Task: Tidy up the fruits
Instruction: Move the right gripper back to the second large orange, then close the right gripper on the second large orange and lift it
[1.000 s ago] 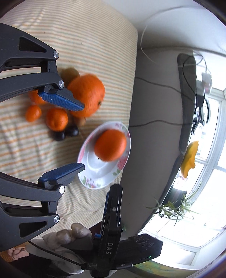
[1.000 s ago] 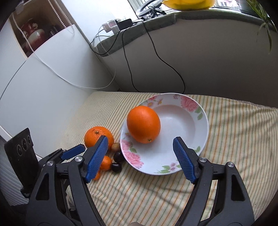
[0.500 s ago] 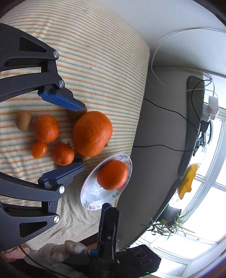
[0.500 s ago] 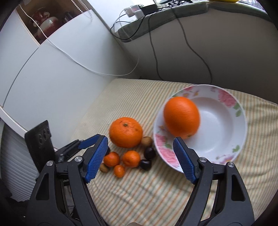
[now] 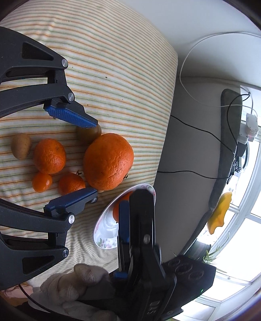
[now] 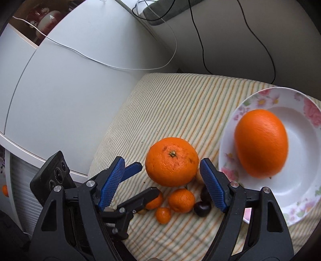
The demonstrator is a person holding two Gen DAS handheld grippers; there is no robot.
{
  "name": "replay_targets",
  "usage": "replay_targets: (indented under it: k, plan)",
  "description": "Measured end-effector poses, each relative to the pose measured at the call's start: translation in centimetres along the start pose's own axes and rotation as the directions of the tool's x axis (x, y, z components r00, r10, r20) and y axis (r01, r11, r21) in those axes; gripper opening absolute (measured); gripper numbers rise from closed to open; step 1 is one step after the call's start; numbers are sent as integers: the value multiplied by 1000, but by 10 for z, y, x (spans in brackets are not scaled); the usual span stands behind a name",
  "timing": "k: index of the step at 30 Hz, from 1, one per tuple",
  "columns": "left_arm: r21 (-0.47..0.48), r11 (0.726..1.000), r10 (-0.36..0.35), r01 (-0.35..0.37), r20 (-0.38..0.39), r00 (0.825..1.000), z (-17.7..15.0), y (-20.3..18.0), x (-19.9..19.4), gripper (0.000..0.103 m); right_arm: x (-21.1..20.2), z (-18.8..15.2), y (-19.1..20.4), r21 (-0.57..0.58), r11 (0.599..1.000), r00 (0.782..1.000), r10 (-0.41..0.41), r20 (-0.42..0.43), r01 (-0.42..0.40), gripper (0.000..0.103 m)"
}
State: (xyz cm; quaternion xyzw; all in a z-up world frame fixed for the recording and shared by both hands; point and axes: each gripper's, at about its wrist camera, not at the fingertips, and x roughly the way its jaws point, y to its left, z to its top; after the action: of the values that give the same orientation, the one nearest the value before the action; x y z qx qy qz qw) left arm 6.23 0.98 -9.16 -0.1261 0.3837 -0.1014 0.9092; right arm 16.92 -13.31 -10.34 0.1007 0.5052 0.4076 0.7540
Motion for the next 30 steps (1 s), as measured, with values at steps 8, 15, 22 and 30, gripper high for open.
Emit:
replay_targets:
  k: [8, 15, 22, 30]
  plan:
    - [3, 1000, -10, 10, 3, 1000, 2, 1, 3, 62, 30, 13, 13, -34, 998, 996, -62, -58, 60, 80]
    - [5, 1000, -27, 27, -7, 1000, 4, -1, 9, 62, 48, 20, 24, -77, 992, 990, -107, -94, 100, 80]
    - [-5, 999, -33, 33, -10, 999, 6, 0, 14, 62, 65, 22, 31, -97, 986, 980, -150, -129, 138, 80]
    - [-1, 1000, -30, 30, -7, 1000, 7, 0, 16, 62, 76, 20, 33, -123, 981, 973, -166, -158, 148, 79]
